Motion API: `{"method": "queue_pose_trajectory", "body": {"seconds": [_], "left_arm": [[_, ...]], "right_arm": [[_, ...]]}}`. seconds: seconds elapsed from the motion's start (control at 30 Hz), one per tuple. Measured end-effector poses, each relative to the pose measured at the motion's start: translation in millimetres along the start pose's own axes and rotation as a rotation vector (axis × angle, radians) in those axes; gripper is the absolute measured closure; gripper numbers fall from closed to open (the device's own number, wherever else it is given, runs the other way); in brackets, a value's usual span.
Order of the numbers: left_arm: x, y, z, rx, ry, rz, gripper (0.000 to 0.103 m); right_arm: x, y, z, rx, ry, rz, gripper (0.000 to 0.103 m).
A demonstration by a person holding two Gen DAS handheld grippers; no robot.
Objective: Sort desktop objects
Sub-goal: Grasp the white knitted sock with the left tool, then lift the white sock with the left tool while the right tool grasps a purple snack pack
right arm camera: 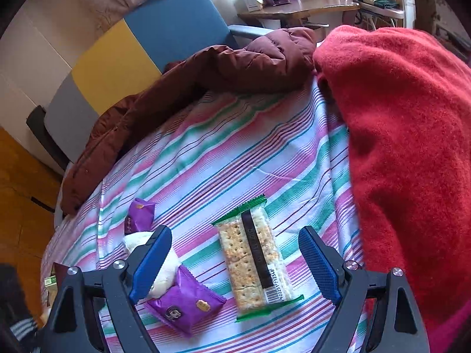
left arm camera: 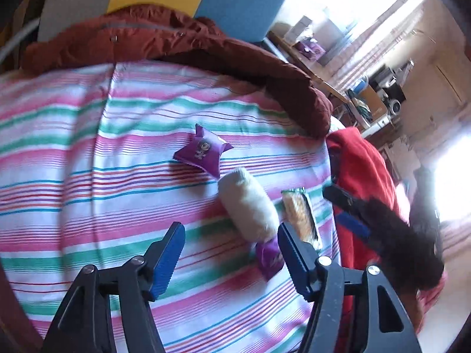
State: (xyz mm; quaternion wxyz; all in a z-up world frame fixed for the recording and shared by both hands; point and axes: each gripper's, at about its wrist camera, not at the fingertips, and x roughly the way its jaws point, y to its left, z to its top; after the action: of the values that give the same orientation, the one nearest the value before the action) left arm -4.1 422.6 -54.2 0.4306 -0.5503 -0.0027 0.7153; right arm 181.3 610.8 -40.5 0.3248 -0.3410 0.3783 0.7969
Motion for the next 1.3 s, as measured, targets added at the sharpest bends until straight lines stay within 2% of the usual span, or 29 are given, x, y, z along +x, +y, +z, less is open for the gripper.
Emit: {"method": "queue_pose_trajectory", "body": {"seconds": [0.23, 0.4, 0.5, 0.6, 0.83, 0.93, 1.03, 1.13, 1.3], "left_arm": [[34.4, -6.5, 17.2, -0.096, 0.059, -0.059, 0.04], [60.2, -21.0, 20.9, -0.078, 0.087, -0.009, 0.04], [74.2, -23.7, 19.1, -0.056, 0.106, 0.021, 0.046], [78.4, -18.4, 13.3, -0.056, 0.115, -0.003, 0.051], [51.4, -1.2, 2.9, -0.046, 0.056, -0.006, 0.054], [29.4, 8.7, -3.2, -0.015, 0.009, 0.034, 0.054], [5.9, 22.7, -12.7, 0.014, -0.019, 0.082, 0.054], [-18.6, 37.1, -25.3, 0.042, -0.055, 0.122, 0.054], [-43.4, 48.7, -48.7, 0.115, -0.065, 0.167, 0.054]], "right_arm": [[2.9, -1.4, 1.0, 0.014, 0.0, 0.031, 0.014], [2.5, -0.2, 0.5, 0.012, 0.0, 0.039, 0.014], [3.6, -0.7, 0.8, 0.016, 0.006, 0.043, 0.014], [5.2, -0.3, 0.7, 0.012, 0.013, 0.043, 0.014], [11.3, 7.7, -2.6, -0.031, 0.045, 0.062, 0.014], [16.2, 14.2, -5.4, -0.059, 0.077, 0.107, 0.014], [22.5, 30.6, -11.4, -0.138, 0.126, 0.161, 0.014], [28.2, 53.7, -21.9, -0.26, 0.169, 0.176, 0.014], [38.6, 73.3, -39.5, -0.399, 0.224, 0.136, 0.012]]}}
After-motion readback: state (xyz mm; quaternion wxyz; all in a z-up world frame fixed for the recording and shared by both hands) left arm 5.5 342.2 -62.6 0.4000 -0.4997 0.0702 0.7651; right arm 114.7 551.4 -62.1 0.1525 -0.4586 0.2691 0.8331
